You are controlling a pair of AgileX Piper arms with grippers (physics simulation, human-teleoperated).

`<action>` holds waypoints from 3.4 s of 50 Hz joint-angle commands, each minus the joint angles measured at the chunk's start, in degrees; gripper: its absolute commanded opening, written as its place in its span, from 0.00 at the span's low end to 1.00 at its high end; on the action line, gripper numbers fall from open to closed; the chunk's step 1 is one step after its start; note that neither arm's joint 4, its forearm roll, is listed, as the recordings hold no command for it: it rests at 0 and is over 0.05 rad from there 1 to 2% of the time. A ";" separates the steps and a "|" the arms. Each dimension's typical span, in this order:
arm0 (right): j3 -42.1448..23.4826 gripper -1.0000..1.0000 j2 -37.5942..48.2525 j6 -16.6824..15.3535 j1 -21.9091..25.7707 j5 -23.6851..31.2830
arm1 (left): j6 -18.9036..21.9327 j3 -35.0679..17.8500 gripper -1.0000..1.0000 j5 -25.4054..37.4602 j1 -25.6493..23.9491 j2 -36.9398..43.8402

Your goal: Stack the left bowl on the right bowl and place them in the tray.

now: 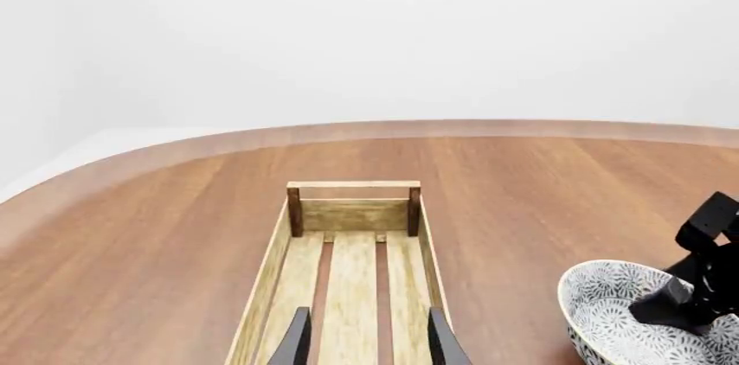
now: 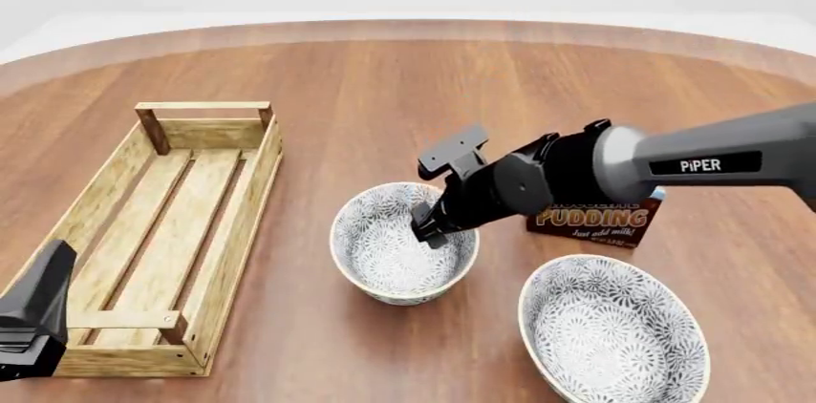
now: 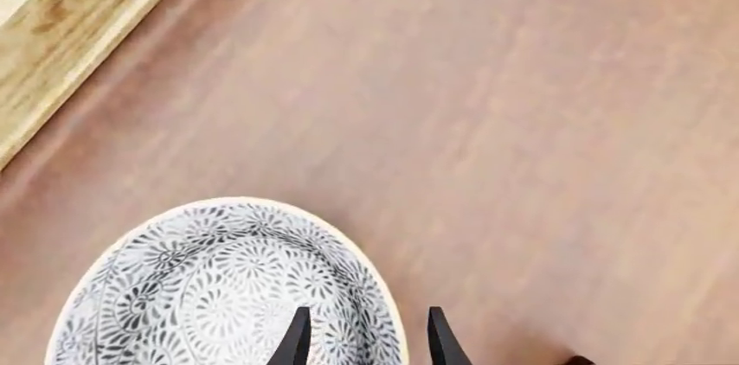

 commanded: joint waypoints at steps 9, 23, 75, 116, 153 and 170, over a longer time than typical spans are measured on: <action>1.87 1.00 1.38 0.76 -0.23 -2.40 | 0.00 0.00 1.00 0.00 0.00 0.00; 0.98 0.00 -3.25 -1.07 -1.51 0.19 | 0.00 0.00 1.00 0.00 0.00 0.00; 6.10 0.00 -46.52 6.58 -9.87 14.56 | 0.00 0.00 1.00 0.00 0.00 0.00; 33.06 0.00 -71.64 18.91 -19.08 12.62 | 0.00 0.00 1.00 0.00 0.00 0.00; 49.03 0.00 -79.46 24.32 -23.38 8.44 | 0.00 0.00 1.00 0.00 0.00 0.00; 53.96 0.00 -80.31 25.84 -24.59 5.64 | 0.00 0.00 1.00 0.00 0.00 0.00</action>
